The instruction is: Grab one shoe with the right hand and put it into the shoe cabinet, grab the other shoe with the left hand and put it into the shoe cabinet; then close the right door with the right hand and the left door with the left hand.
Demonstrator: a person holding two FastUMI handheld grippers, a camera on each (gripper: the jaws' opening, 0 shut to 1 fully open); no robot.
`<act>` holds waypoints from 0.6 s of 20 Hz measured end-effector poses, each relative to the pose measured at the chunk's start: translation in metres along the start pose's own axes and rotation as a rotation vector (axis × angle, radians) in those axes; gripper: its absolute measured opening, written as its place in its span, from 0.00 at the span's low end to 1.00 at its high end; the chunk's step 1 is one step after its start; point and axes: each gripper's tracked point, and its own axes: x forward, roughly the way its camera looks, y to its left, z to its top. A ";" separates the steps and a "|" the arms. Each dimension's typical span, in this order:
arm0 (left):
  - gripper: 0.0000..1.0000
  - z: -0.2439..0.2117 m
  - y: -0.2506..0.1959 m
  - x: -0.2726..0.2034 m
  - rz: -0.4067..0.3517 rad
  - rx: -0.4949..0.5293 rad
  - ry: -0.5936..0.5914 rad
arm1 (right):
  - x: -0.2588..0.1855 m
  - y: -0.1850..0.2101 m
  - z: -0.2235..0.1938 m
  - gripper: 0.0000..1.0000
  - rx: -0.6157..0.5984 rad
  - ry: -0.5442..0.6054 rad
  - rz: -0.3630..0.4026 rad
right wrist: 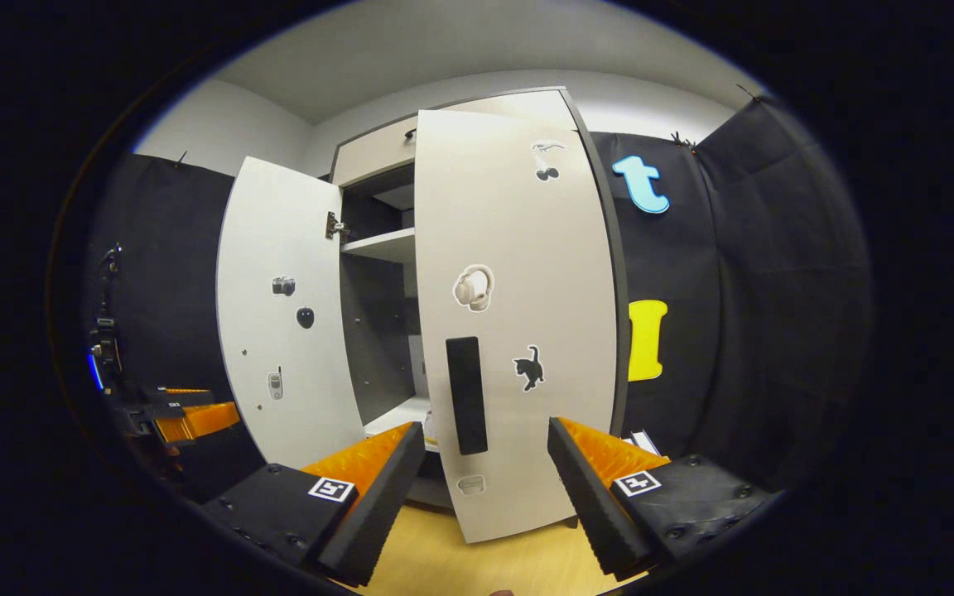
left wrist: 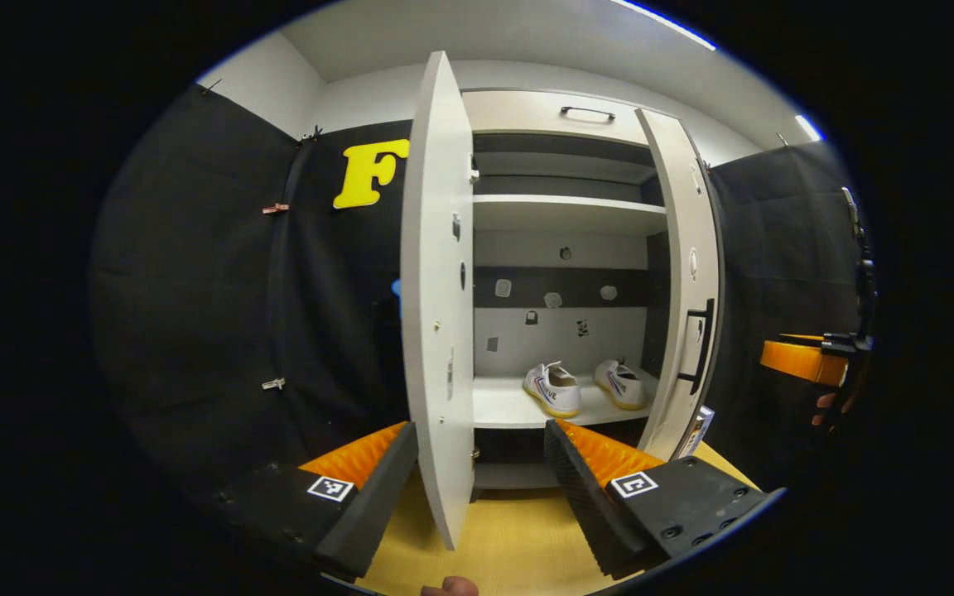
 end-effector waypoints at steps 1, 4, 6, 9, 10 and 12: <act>0.96 0.001 0.010 -0.001 0.017 0.001 -0.003 | -0.001 0.000 -0.001 0.98 0.000 0.005 -0.005; 0.96 0.009 0.045 -0.001 0.072 0.005 -0.023 | -0.003 -0.002 -0.004 0.98 0.008 0.011 -0.024; 0.96 0.015 0.068 0.002 0.110 0.004 -0.034 | -0.004 -0.004 -0.007 0.98 0.016 0.013 -0.041; 0.96 0.022 0.102 0.009 0.169 0.002 -0.056 | -0.005 -0.008 -0.009 0.98 0.019 0.017 -0.061; 0.96 0.023 0.112 0.013 0.187 0.007 -0.056 | -0.005 -0.010 -0.009 0.98 0.017 0.018 -0.068; 0.96 0.021 0.130 0.025 0.220 0.024 -0.051 | -0.007 -0.012 -0.010 0.98 0.017 0.019 -0.080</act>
